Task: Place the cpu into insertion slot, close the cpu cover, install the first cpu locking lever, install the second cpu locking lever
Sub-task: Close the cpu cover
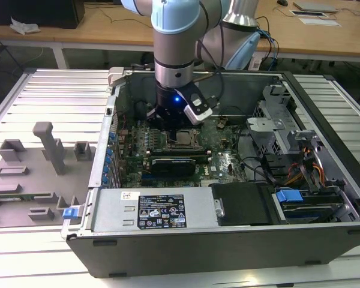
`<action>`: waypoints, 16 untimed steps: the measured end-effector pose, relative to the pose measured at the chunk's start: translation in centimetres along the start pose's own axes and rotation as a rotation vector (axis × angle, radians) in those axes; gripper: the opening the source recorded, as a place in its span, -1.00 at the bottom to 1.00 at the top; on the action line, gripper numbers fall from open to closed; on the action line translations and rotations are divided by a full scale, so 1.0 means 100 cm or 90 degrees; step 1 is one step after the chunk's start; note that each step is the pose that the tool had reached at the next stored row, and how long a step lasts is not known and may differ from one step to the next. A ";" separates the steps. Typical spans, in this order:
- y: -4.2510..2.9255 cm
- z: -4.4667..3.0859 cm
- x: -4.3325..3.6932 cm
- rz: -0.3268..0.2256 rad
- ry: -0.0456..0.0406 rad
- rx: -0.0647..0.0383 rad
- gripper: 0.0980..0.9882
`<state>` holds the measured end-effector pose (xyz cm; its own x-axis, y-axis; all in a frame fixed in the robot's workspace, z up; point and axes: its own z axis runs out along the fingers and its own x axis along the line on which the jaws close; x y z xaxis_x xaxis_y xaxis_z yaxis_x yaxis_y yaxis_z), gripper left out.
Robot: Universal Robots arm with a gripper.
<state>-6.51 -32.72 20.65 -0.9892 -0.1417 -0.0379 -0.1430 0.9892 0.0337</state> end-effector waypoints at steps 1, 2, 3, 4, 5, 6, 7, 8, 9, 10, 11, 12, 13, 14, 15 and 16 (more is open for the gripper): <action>-0.0001 0.0000 -0.0003 0.000 0.0000 0.000 -0.98; 0.0000 -0.0001 -0.0004 0.000 0.0000 0.000 -0.98; 0.0000 -0.0003 -0.0004 0.000 0.0000 0.000 -0.98; 0.0002 -0.0040 -0.0006 0.000 0.0001 0.001 -0.98; 0.0004 -0.0090 -0.0008 0.000 0.0003 0.002 -0.98; 0.0005 -0.0107 -0.0008 0.000 0.0006 0.004 -0.98; 0.0005 -0.0115 -0.0009 0.000 0.0008 0.006 -0.98; 0.0005 -0.0117 -0.0013 0.000 0.0009 0.007 -0.98; 0.0002 -0.0117 -0.0030 0.000 0.0012 0.008 -0.98; -0.0006 -0.0115 -0.0083 0.000 0.0013 0.009 -0.98; -0.0011 -0.0114 -0.0122 0.000 0.0015 0.009 -0.98; -0.0016 -0.0113 -0.0153 0.000 0.0016 0.009 -0.98; -0.0024 -0.0111 -0.0209 0.000 0.0018 0.009 -0.98; -0.0030 -0.0110 -0.0248 0.000 0.0022 0.010 -0.98; -0.0032 -0.0109 -0.0260 0.000 0.0026 0.013 -0.98; -0.0032 -0.0110 -0.0263 0.000 0.0031 0.016 -0.98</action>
<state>-3.90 -32.71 21.84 -0.9893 -0.1422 -0.0330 -0.1426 0.9897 0.0094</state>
